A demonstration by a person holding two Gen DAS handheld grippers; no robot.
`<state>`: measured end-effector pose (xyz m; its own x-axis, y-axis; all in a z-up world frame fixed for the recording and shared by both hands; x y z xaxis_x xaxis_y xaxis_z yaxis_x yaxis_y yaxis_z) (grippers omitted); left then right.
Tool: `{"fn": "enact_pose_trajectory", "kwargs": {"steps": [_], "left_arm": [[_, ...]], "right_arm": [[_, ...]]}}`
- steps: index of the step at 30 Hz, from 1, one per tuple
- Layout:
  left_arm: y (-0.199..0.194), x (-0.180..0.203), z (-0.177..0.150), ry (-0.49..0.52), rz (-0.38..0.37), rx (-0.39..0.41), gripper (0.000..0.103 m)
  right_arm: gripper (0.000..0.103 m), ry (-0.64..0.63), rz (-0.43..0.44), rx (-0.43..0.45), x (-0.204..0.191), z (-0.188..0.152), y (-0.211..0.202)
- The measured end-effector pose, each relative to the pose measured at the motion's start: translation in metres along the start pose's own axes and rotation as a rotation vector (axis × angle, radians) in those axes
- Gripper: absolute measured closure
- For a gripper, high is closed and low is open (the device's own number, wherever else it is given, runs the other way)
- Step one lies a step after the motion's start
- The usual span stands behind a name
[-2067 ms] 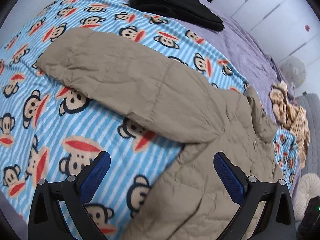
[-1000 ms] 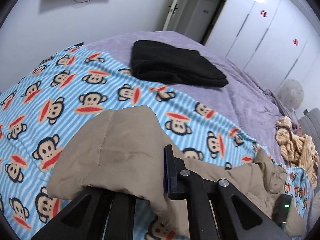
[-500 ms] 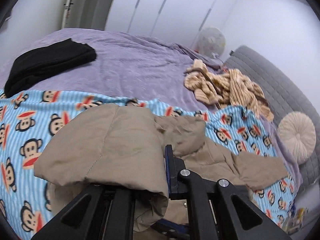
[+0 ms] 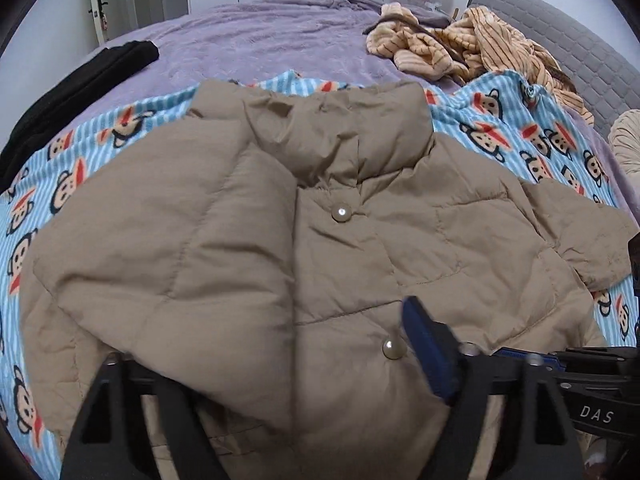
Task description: Fold large clothes
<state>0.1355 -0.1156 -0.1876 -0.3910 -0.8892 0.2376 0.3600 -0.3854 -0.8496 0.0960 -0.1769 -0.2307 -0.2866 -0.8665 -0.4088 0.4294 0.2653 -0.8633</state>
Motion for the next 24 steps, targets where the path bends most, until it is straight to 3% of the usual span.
{"fn": "enact_pose_trajectory", "kwargs": {"steps": [6,10,11,12,13,14,17,19,21,22,23,24], "left_arm": [[-0.046,-0.017,0.013,-0.019,-0.036,0.031,0.013],[-0.088,-0.078,0.03,-0.143,-0.061,0.074,0.013],[-0.094,-0.1,0.037,-0.189,-0.054,0.077,0.013],[-0.096,-0.124,0.044,-0.236,-0.043,0.075,0.013],[-0.094,-0.147,0.051,-0.283,-0.027,0.066,0.013],[-0.087,-0.17,0.056,-0.331,-0.028,0.036,0.013],[-0.048,-0.234,0.06,-0.502,-0.09,-0.096,0.013],[-0.017,-0.26,0.056,-0.612,-0.186,-0.19,0.013],[0.008,-0.272,0.051,-0.736,-0.335,-0.265,0.014],[0.018,-0.275,0.049,-0.781,-0.41,-0.289,0.027],[0.024,-0.275,0.048,-0.807,-0.429,-0.289,0.039],[0.028,-0.273,0.049,-0.812,-0.424,-0.284,0.058]], "right_arm": [[0.09,-0.05,-0.013,0.006,0.003,-0.002,-0.016],[0.085,-0.1,-0.04,0.027,-0.01,0.009,-0.029],[0.067,-0.127,-0.053,0.039,-0.017,0.01,-0.034],[0.037,-0.16,-0.068,0.059,-0.027,0.013,-0.038],[0.024,-0.205,-0.083,0.091,-0.042,0.018,-0.043],[0.017,-0.253,-0.091,0.122,-0.056,0.021,-0.047],[0.017,-0.453,-0.143,0.167,-0.113,0.035,-0.047],[0.017,-0.602,-0.207,0.187,-0.157,0.042,-0.035],[0.017,-0.73,-0.267,0.198,-0.188,0.037,-0.025],[0.017,-0.804,-0.311,0.196,-0.203,0.032,-0.016],[0.017,-0.863,-0.343,0.194,-0.216,0.028,-0.006],[0.017,-0.917,-0.377,0.191,-0.227,0.027,0.004]]}}
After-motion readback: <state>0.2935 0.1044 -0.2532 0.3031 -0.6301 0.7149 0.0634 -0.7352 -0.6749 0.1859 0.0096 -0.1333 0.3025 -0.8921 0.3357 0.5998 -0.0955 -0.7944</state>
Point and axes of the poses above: each gripper's, at about its wrist camera, not at the fingertips, and y roughly the way its jaws point, x to its right, z to its top, the point moved 1 cm from there along y, roughly the way its jaws point, and after that the axes turned 15 degrees about -y, right-handed, at the moved point
